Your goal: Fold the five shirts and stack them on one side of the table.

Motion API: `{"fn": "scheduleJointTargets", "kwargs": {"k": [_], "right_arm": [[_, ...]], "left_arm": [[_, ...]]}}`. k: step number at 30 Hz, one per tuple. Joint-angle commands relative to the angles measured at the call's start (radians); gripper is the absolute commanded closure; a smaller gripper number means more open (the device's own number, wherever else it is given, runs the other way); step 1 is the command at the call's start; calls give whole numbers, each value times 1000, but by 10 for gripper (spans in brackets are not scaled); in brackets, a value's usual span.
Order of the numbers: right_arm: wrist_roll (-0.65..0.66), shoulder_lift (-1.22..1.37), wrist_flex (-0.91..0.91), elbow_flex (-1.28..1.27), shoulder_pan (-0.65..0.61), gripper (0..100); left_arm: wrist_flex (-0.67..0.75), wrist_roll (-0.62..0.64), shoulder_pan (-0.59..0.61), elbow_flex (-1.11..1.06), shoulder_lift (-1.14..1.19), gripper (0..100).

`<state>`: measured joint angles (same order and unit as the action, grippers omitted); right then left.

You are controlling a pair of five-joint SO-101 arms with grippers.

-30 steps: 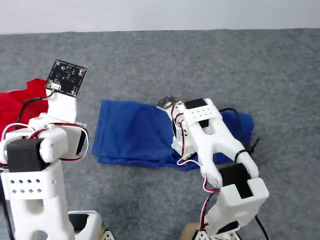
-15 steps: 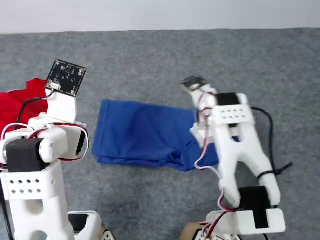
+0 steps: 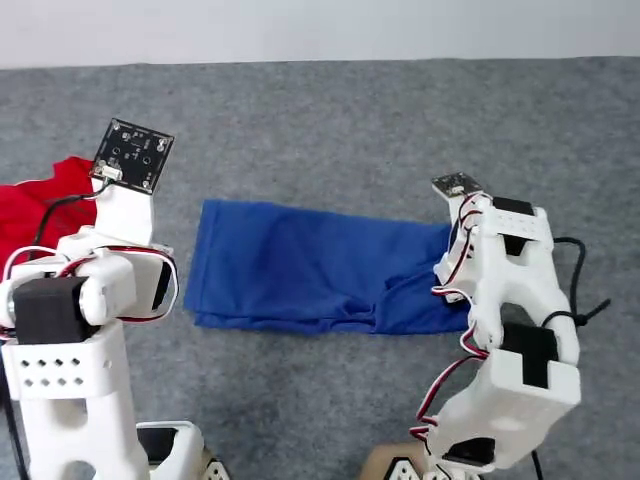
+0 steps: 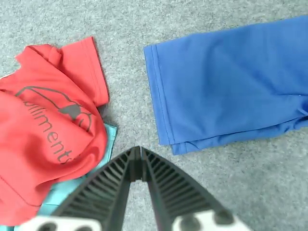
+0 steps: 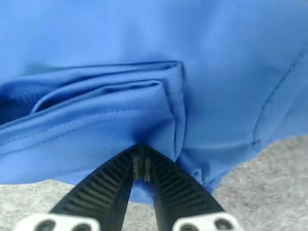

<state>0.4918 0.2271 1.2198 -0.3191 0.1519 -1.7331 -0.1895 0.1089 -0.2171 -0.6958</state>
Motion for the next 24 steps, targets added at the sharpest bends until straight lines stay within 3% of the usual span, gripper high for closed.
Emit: {"fn": "scheduleJointTargets", "kwargs": {"k": [1,11,24], "right_arm": [[12,-42,12,57,8,990],[11,-269,47,55,-31,990],[12,-58,-87,55,85,990]], "left_arm": [[-23,5,0,-1,-23,994],[-23,5,0,-1,-23,994],[-23,5,2,-1,-23,994]]}}
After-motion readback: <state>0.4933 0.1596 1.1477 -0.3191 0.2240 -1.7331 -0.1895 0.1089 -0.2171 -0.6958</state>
